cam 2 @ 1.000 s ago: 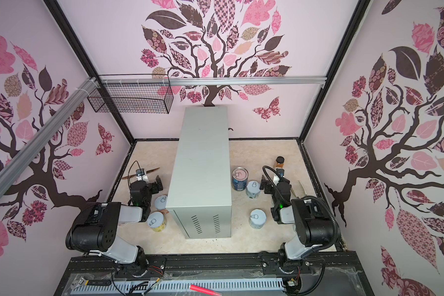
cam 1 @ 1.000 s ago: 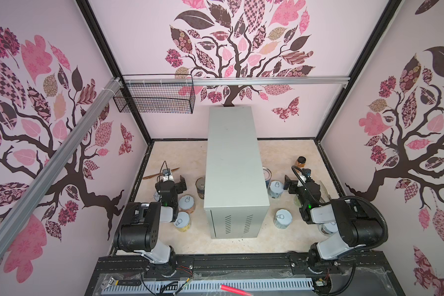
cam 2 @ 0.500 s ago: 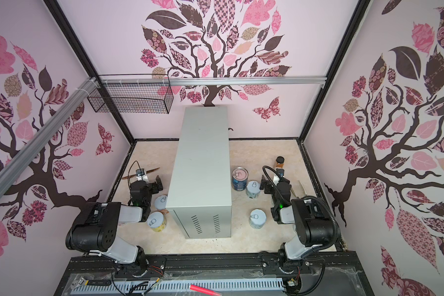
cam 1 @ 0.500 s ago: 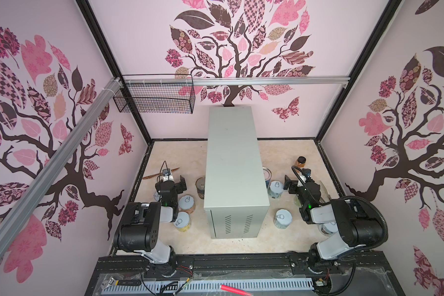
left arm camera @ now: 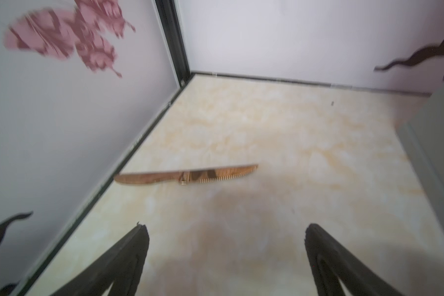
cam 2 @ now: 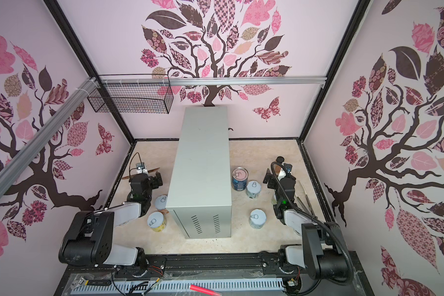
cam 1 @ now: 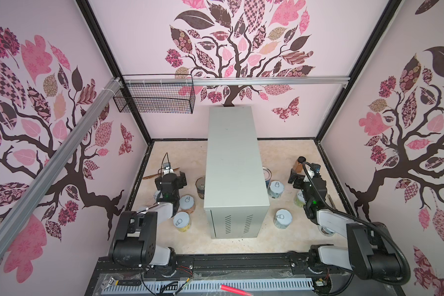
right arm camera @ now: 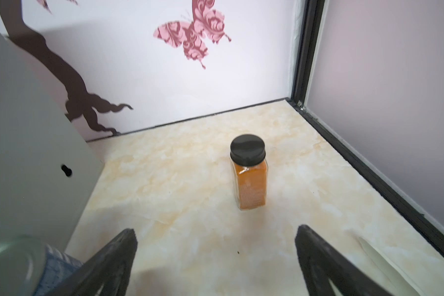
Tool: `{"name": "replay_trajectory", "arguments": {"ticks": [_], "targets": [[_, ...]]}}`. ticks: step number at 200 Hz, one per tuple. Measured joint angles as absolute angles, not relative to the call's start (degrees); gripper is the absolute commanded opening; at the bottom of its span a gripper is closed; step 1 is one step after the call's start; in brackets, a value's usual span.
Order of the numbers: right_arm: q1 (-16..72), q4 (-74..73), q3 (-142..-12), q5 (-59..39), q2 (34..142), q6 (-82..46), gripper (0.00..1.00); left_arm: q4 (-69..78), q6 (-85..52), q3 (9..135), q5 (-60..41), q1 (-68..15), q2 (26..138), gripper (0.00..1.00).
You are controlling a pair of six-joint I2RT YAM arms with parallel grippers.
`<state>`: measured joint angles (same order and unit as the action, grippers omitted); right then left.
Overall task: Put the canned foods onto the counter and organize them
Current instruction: 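Lower the right gripper onto the blue-labelled can while the left gripper nears the cans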
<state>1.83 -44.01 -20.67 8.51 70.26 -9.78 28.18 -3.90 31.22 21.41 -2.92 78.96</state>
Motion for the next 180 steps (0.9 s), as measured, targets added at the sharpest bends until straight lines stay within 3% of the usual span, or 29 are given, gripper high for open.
{"name": "replay_trajectory", "arguments": {"ticks": [58, 99, 135, 180], "targets": [[1.8, -13.3, -29.1, 8.8, 52.4, -22.3, 1.00, 1.0, -10.6, 44.4, 23.9, -4.5, 56.2, 0.98], [3.1, 1.7, -35.7, 2.4, 43.3, -24.3, 1.00, -22.0, -16.0, 55.1, 21.5, -5.6, 48.2, 0.98], [10.8, 8.8, -37.8, -1.5, 42.4, -24.3, 1.00, -37.4, -20.7, 60.1, 15.2, -5.6, 41.9, 0.98], [11.8, 12.3, -38.2, -7.8, 46.0, -24.3, 1.00, -46.9, -25.3, 60.5, 5.7, -5.6, 39.6, 0.98]]}}
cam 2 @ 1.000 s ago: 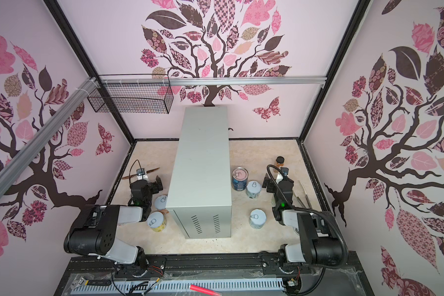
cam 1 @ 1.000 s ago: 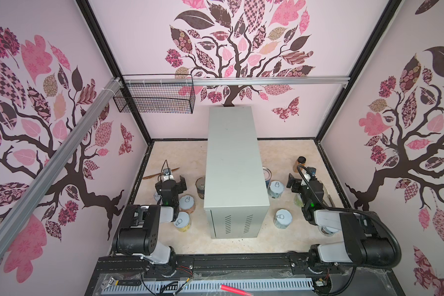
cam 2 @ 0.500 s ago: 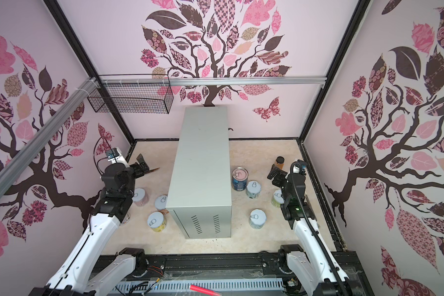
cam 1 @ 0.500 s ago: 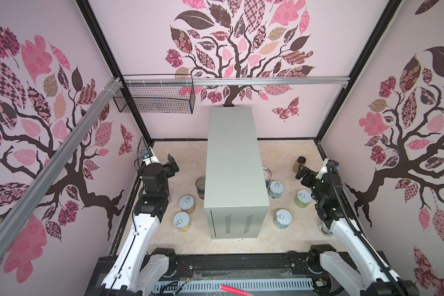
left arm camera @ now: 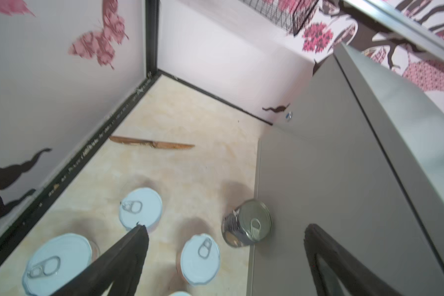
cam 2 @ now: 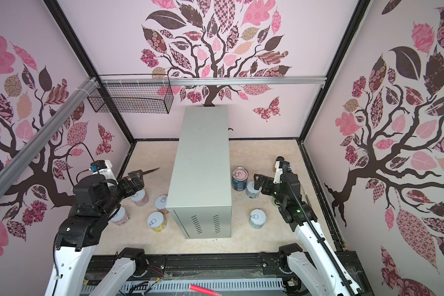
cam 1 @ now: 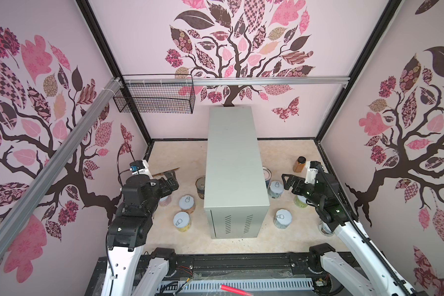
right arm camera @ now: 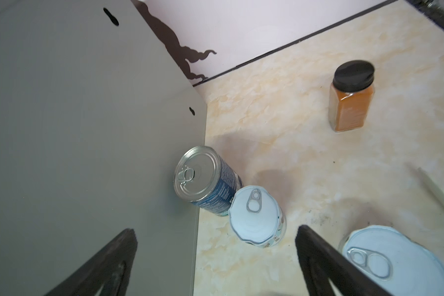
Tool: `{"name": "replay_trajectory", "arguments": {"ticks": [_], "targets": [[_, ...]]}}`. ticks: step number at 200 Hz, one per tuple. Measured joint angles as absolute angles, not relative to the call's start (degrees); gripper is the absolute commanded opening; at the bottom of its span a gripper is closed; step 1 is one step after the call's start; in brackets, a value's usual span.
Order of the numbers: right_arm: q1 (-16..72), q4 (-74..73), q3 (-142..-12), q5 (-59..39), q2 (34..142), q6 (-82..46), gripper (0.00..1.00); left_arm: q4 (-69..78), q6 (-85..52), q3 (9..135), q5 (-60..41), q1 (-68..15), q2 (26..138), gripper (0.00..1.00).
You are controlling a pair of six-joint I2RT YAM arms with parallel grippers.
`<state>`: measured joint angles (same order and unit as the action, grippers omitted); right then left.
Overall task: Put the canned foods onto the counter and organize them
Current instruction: 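Lower the right gripper onto the blue-labelled can while the left gripper nears the cans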
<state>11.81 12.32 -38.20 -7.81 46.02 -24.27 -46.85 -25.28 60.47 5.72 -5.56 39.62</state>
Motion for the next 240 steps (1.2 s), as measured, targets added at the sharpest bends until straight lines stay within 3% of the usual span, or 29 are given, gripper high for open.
{"name": "replay_trajectory", "arguments": {"ticks": [41, 96, 158, 240], "targets": [[14.7, 11.6, -38.2, -10.9, 51.3, -23.6, 1.00, -49.0, -29.2, 54.2, 1.9, -5.6, 37.3, 0.98], [24.3, 10.8, -38.3, -8.0, 62.4, -20.4, 1.00, -50.8, -34.5, 49.8, -2.9, -5.6, 42.5, 0.98], [24.8, 7.1, -39.4, -3.6, 68.2, -19.1, 1.00, -49.3, -34.0, 47.3, -7.3, -6.2, 38.3, 0.98], [25.3, 1.5, -43.7, 0.5, 78.5, -18.1, 1.00, -49.7, -28.1, 52.2, -8.7, -7.4, 50.8, 0.98]]}}
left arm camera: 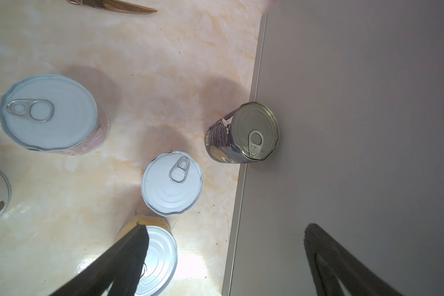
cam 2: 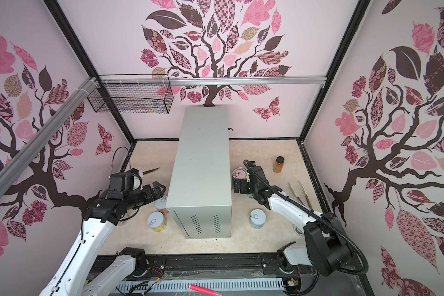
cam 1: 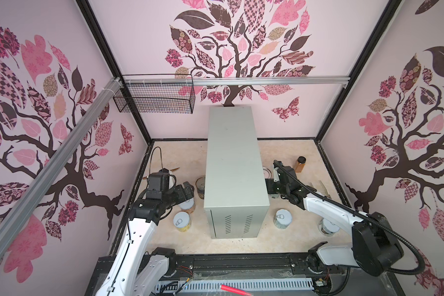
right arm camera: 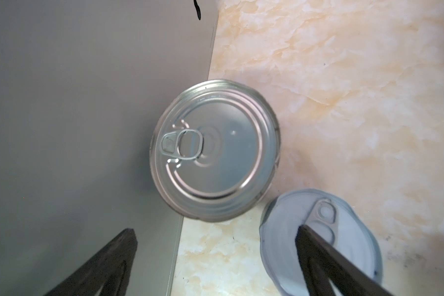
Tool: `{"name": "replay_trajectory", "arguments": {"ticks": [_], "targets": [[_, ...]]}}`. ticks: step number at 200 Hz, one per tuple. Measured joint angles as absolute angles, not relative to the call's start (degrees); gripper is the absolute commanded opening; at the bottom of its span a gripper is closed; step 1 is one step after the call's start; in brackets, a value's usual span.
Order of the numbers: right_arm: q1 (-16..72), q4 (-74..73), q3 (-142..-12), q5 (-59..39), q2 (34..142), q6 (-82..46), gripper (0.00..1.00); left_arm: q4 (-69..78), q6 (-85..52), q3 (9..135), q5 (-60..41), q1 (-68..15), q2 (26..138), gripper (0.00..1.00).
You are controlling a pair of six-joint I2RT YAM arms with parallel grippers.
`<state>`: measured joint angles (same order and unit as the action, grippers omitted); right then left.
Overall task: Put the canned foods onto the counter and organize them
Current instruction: 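Lower the right gripper onto the blue-labelled can while the left gripper nears the cans, then close the right gripper around the blue-labelled can and hold it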
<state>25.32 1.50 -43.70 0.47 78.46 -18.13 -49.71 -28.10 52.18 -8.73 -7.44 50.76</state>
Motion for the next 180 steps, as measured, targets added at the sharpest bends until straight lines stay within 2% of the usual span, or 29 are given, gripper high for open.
{"name": "replay_trajectory", "arguments": {"ticks": [78, 180], "targets": [[25.4, -1.7, -50.7, 2.7, 88.5, -17.7, 1.00, -46.3, -26.9, 52.5, -9.1, -7.4, 56.3, 0.98], [25.4, -2.4, -54.4, 5.0, 95.5, -16.5, 1.00, -45.4, -26.3, 52.5, -9.4, -7.4, 58.0, 0.98]]}}
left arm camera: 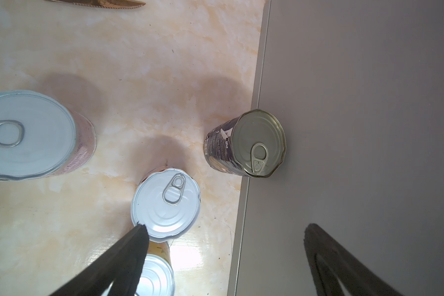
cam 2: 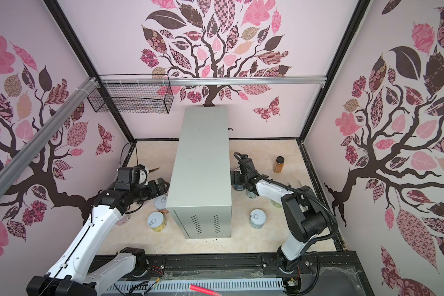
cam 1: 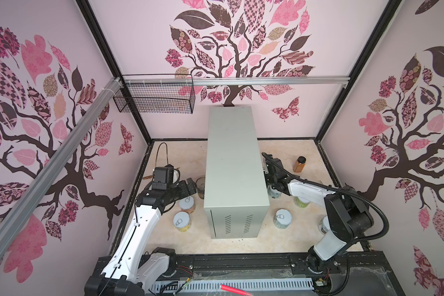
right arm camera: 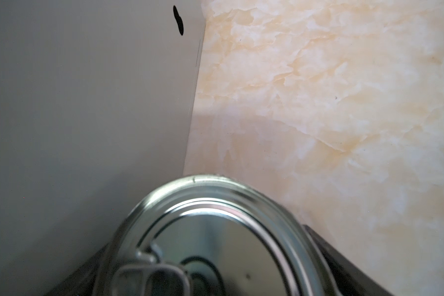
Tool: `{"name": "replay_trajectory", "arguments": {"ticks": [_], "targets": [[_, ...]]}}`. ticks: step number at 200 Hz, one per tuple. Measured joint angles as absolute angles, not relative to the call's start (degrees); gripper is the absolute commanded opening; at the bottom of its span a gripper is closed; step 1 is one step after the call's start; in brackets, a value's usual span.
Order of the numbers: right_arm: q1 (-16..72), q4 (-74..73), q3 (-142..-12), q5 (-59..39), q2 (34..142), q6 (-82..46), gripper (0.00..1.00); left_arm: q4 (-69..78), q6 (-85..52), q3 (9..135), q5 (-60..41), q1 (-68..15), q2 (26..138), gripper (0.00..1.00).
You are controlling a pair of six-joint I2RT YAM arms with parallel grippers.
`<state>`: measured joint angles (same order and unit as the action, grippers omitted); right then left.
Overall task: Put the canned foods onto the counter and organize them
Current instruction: 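Close the right gripper around the blue-labelled can and hold it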
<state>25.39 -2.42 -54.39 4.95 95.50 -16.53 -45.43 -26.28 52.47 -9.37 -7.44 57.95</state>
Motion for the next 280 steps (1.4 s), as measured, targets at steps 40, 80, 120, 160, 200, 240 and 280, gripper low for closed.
{"name": "replay_trajectory", "arguments": {"ticks": [40, 80, 120, 160, 200, 240, 280], "targets": [[25.4, -2.7, -55.2, 6.4, 96.9, -16.1, 1.00, -45.4, -26.3, 52.5, -9.7, -7.4, 58.4, 0.98], [25.4, -1.9, -56.6, 8.4, 97.8, -15.4, 1.00, -45.1, -26.3, 52.5, -9.9, -7.4, 58.4, 0.98], [25.5, -1.5, -57.9, 11.4, 98.9, -14.7, 1.00, -45.1, -26.3, 52.5, -10.2, -7.4, 58.4, 0.98], [25.7, -1.5, -59.6, 13.8, 100.4, -13.5, 0.92, -45.1, -26.3, 52.5, -10.2, -7.4, 58.4, 0.98], [25.3, -1.3, -62.1, 15.0, 102.4, -13.2, 0.84, -45.1, -26.3, 52.5, -10.4, -7.4, 58.4, 0.98], [23.3, -1.3, -63.9, 14.5, 103.9, -13.1, 0.80, -45.1, -26.3, 52.5, -10.4, -7.4, 58.4, 0.98], [20.6, -1.0, -65.8, 14.1, 105.4, -13.1, 0.94, -45.0, -26.3, 52.5, -10.5, -7.4, 58.4, 0.98]]}}
